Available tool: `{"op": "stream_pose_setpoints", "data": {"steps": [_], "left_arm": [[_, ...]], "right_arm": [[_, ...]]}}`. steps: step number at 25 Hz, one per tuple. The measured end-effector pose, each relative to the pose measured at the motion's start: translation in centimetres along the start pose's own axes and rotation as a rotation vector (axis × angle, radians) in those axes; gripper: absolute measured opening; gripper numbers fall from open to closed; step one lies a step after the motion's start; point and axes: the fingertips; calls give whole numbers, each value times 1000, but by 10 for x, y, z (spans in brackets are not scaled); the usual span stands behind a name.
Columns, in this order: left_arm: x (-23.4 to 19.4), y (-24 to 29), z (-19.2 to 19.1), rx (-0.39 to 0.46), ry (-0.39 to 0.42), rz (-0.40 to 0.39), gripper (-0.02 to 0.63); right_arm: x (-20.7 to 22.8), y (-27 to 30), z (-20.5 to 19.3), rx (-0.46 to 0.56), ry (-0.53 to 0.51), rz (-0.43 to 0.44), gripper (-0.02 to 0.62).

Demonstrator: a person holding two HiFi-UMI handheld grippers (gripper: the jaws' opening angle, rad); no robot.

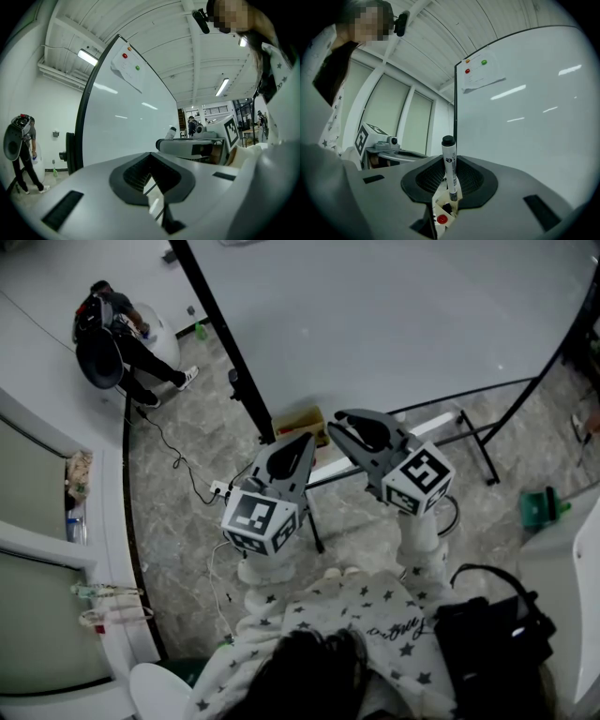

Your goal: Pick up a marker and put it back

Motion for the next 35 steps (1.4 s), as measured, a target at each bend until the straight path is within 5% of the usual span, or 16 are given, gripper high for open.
{"op": "stream_pose_setpoints", "data": {"steps": [12,35], "left_arm": [[-5,0,-7,-43,7,3,2],[-21,3,-1,45,1,38,2]], "right_arm": [[-4,4,1,21,24,23,83],[2,17,-4,3,-2,-10,83]]}}
Point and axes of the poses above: the fingertips, and each gripper's own axes: y forward along the fingers, x to its right, z out of its top, and after that the axes turned 14 degrees about -y, right-handed
